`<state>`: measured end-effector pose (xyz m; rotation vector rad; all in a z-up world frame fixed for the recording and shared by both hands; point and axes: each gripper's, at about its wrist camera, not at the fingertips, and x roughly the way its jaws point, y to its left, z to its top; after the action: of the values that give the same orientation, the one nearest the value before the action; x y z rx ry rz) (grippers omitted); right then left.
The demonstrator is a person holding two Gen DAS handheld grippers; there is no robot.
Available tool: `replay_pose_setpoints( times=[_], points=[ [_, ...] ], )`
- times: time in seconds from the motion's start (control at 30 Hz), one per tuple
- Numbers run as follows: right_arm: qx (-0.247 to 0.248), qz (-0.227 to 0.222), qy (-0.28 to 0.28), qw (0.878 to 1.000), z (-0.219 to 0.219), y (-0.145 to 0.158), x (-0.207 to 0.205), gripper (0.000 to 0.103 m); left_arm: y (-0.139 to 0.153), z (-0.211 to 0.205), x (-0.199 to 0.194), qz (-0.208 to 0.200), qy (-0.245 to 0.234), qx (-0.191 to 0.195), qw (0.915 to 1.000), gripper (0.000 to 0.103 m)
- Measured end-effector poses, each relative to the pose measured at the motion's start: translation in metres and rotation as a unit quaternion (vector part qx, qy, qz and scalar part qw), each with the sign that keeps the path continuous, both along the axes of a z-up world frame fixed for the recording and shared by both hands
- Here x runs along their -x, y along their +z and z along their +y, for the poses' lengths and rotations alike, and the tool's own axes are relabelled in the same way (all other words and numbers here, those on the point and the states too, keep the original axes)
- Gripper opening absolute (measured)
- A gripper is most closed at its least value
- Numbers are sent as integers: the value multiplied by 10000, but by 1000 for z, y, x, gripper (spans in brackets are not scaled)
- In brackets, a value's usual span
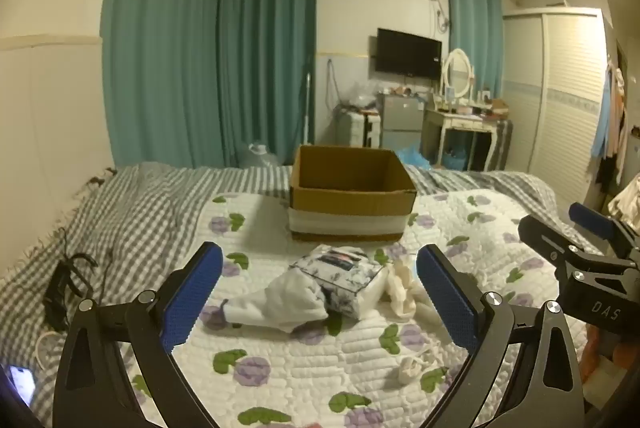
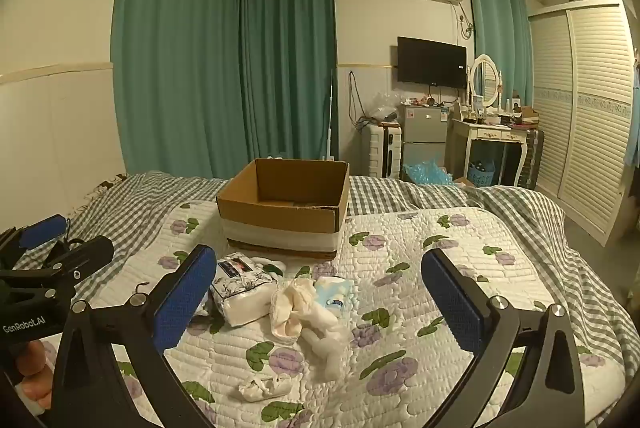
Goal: Organize soft objects
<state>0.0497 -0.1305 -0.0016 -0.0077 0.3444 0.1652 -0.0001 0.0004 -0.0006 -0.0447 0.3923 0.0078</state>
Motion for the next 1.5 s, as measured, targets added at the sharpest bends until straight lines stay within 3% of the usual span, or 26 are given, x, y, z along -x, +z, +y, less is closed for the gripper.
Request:
replay_pose_setpoints(
  times=[1.5],
  points=[
    [15,65,-2,10000,0,-2,-3,103,-4,4,-1,93,70,-39,9999,99]
  ],
)
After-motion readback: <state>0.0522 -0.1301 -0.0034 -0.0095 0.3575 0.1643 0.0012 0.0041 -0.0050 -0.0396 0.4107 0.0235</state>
